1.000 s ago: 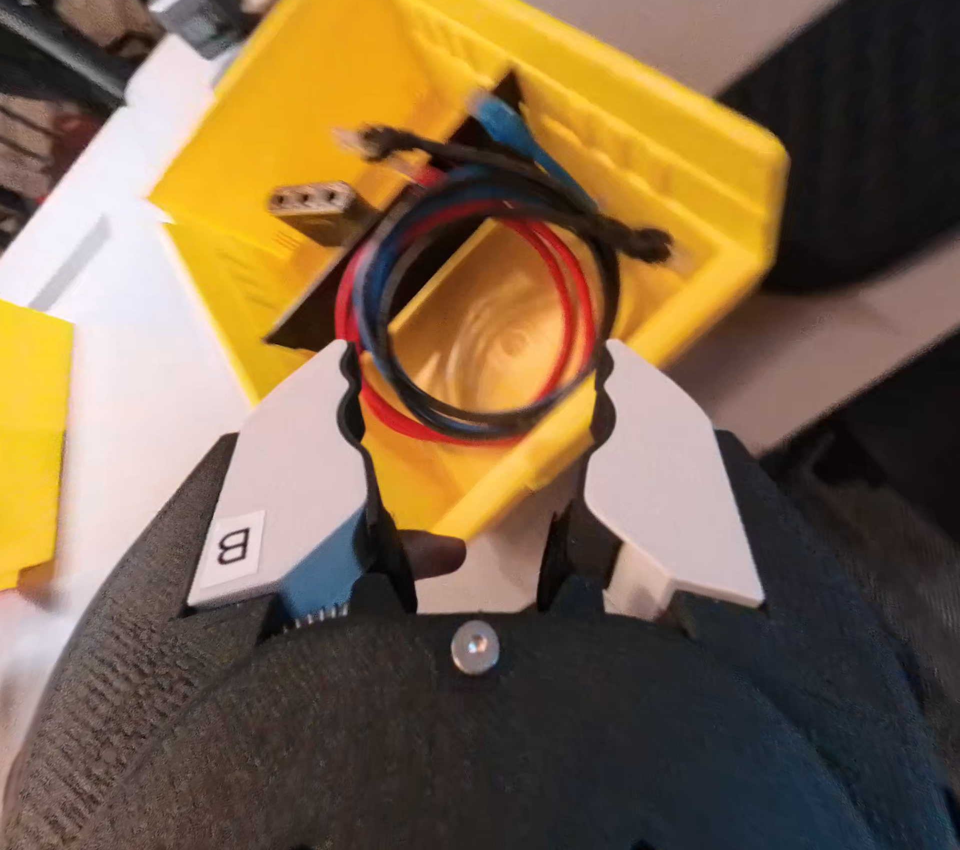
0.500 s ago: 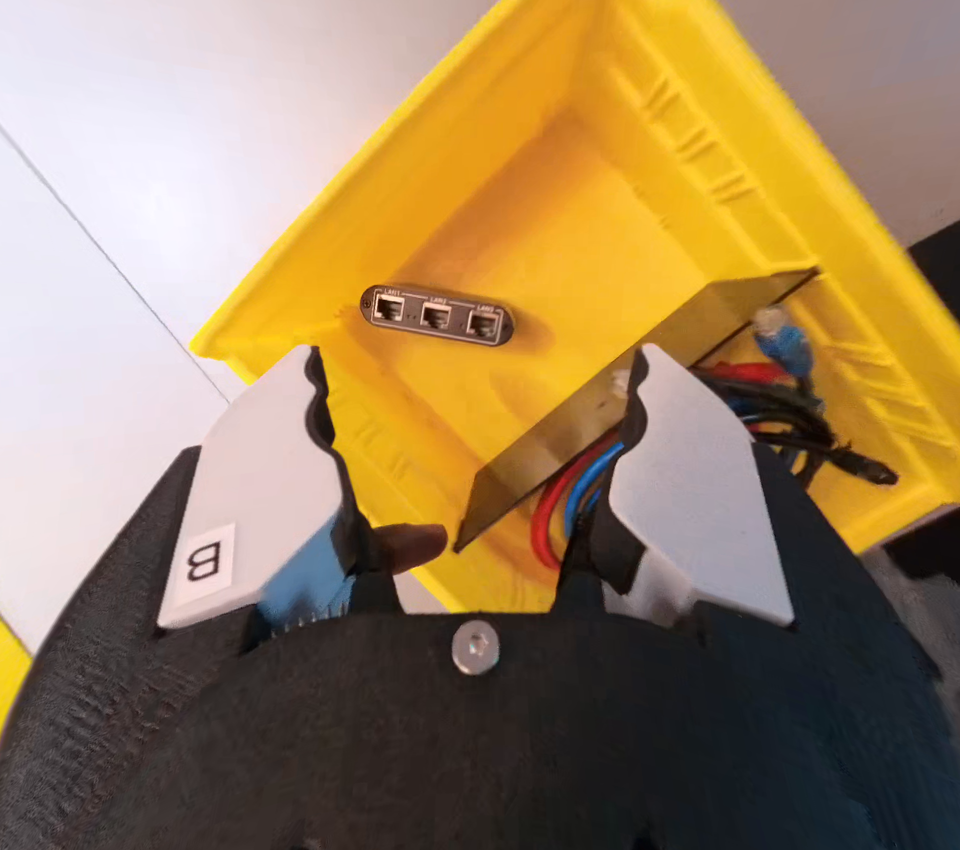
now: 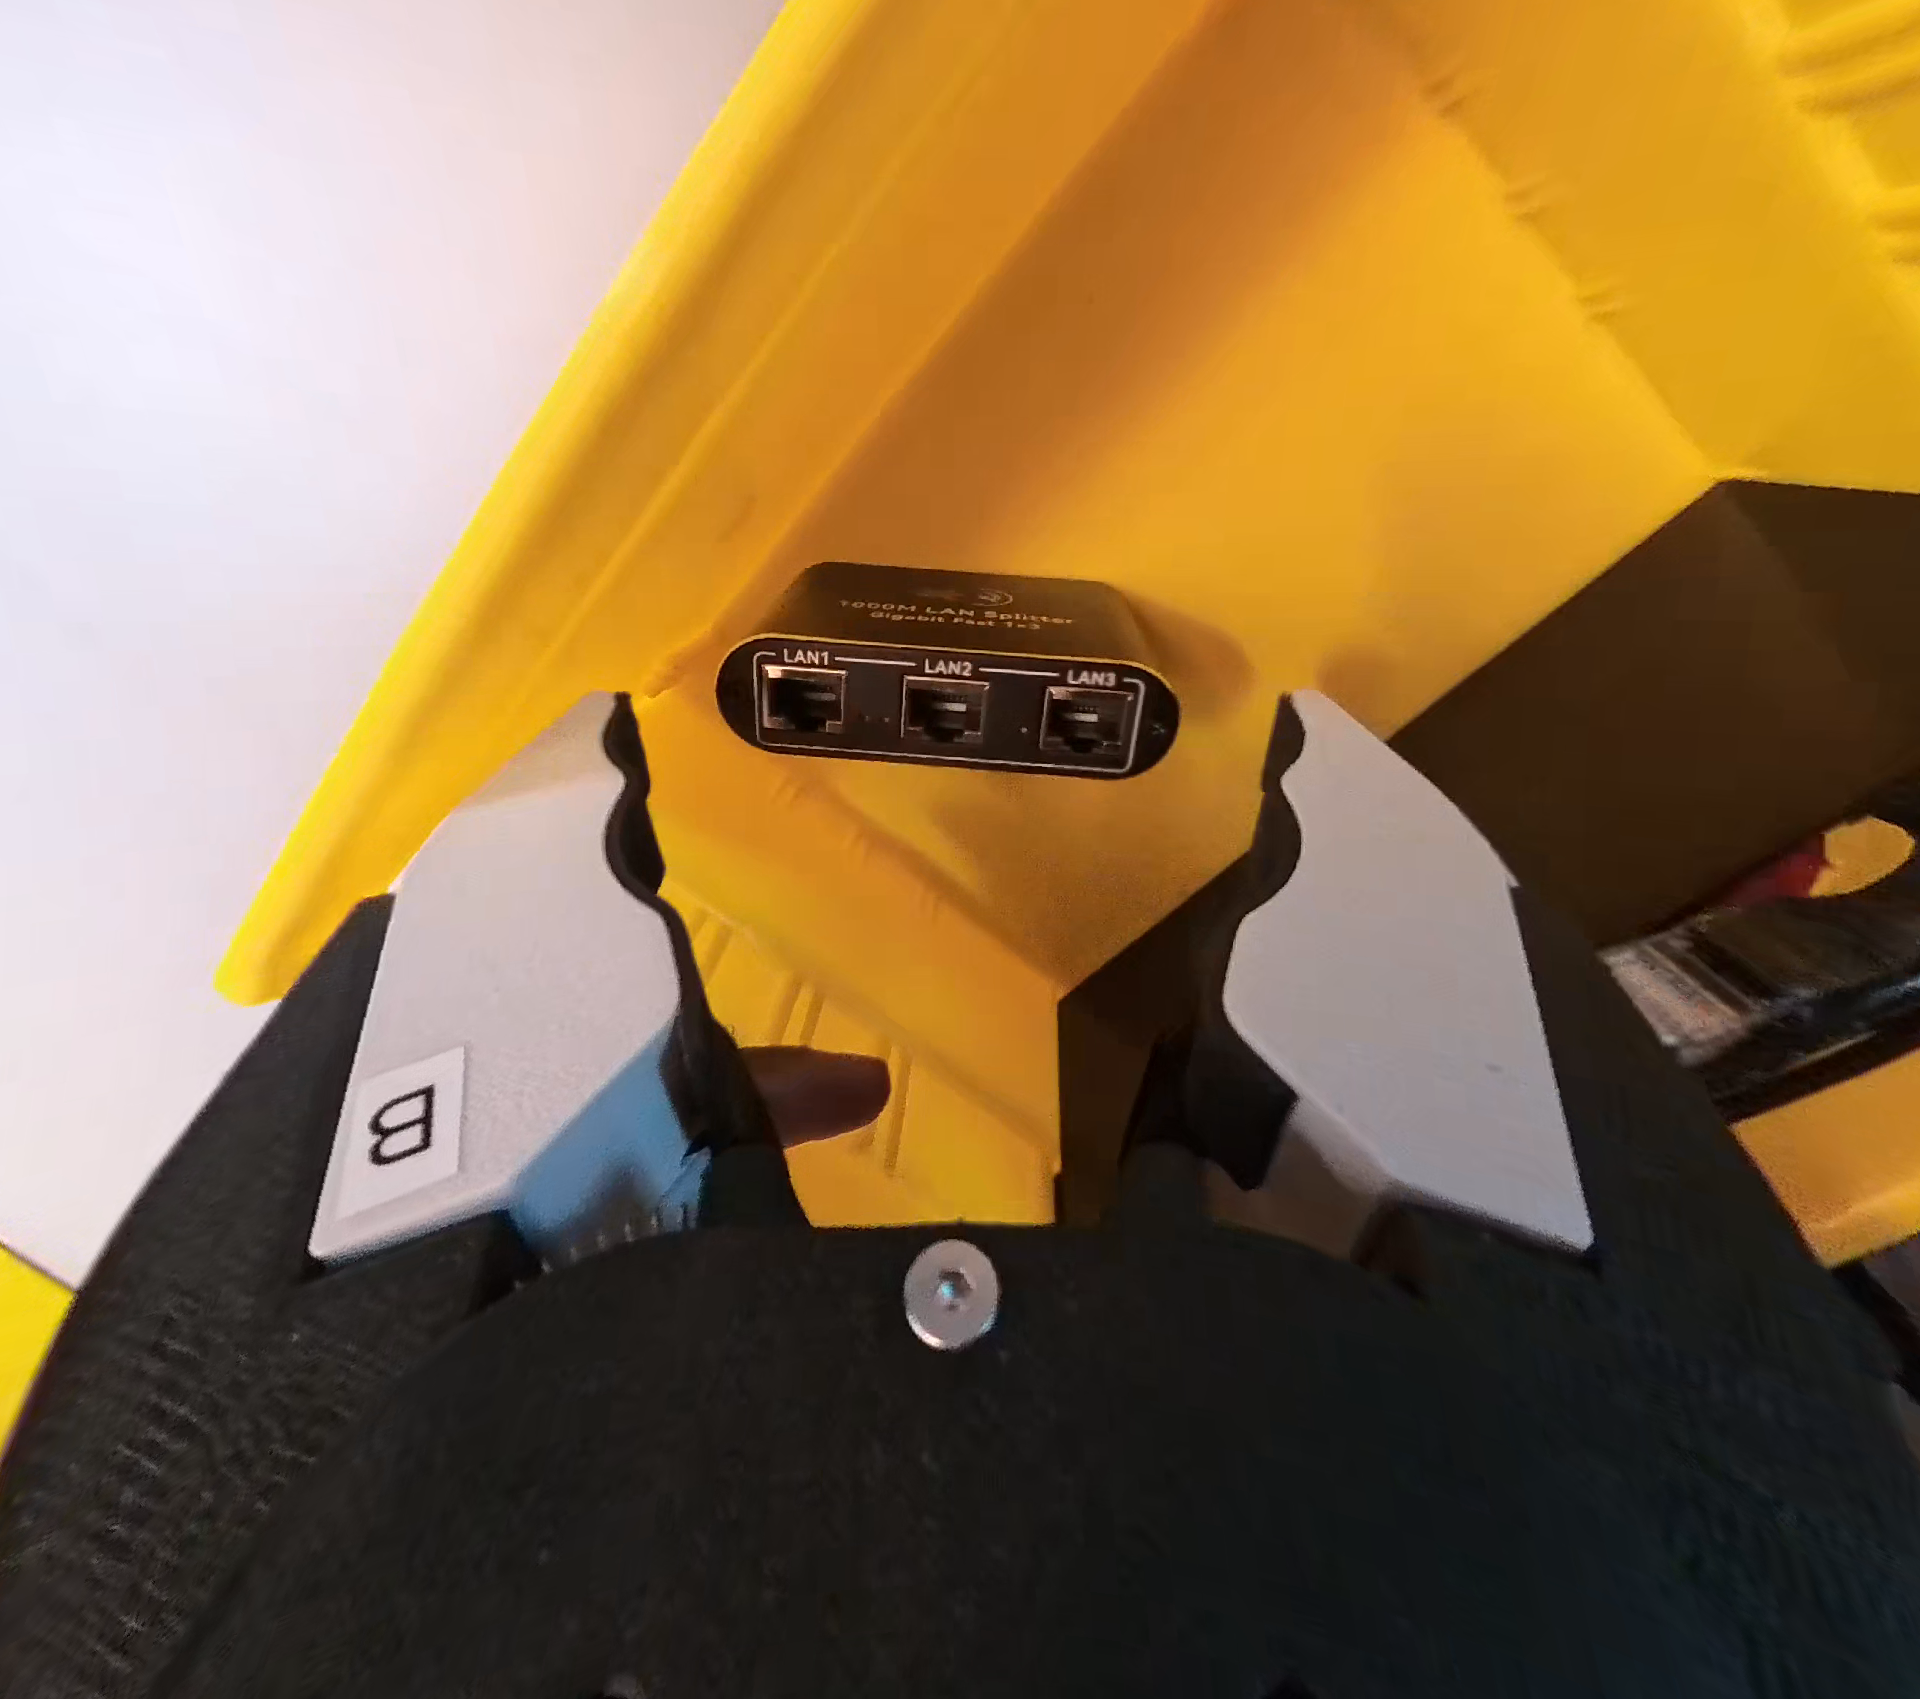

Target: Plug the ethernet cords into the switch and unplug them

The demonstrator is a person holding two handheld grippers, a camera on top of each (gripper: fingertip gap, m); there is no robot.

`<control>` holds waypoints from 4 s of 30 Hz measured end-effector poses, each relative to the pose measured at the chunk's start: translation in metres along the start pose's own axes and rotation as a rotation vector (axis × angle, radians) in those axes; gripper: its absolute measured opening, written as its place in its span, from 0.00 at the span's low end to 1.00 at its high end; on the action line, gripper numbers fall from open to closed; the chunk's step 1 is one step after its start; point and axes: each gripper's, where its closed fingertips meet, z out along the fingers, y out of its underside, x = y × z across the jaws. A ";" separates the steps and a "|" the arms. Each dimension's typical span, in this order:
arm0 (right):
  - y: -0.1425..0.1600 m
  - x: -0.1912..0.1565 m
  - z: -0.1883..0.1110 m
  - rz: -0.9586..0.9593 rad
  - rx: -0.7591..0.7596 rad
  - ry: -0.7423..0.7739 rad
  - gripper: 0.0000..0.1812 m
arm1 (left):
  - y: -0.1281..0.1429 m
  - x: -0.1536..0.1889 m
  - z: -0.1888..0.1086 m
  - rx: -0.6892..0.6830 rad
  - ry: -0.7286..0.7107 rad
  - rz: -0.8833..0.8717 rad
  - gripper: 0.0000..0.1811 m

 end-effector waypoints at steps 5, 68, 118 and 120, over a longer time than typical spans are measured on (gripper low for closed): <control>0.003 0.000 0.001 0.000 -0.014 -0.001 0.52 | 0.001 0.000 0.005 -0.010 -0.004 0.013 0.59; 0.063 -0.045 0.101 -0.920 -0.355 0.320 0.13 | -0.208 0.453 -0.088 1.315 0.432 0.023 0.52; 0.125 0.007 0.023 0.068 -0.961 0.501 0.13 | -0.178 0.388 -0.099 1.683 0.430 -0.009 0.28; 0.129 0.006 0.022 0.062 -0.984 0.499 0.13 | -0.178 0.387 -0.100 1.696 0.409 -0.005 0.28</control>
